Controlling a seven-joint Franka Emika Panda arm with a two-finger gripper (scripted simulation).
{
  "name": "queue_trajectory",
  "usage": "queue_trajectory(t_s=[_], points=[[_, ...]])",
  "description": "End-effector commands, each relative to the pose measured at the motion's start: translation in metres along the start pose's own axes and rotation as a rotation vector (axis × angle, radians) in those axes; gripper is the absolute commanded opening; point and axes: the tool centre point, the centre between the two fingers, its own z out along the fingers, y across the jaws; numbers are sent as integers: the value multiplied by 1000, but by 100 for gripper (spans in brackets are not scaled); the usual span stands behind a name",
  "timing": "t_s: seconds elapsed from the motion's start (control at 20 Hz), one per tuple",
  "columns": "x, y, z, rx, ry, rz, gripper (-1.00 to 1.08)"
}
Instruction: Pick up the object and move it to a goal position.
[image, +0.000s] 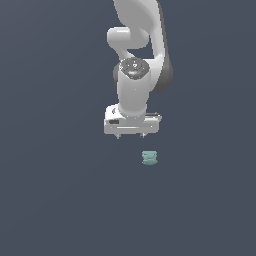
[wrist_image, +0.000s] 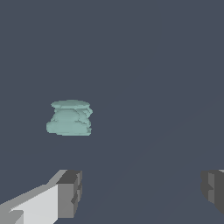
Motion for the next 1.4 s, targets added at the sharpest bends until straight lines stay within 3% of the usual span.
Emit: queue_trajectory(t_s=[0.0, 0.45, 0.85, 1.35], points=[[0, 0, 0, 0, 0, 0, 100], [-3, 9, 7, -29, -30, -12, 100], [-2, 8, 7, -29, -30, -27, 100], [2, 0, 15, -30, -31, -167, 100]])
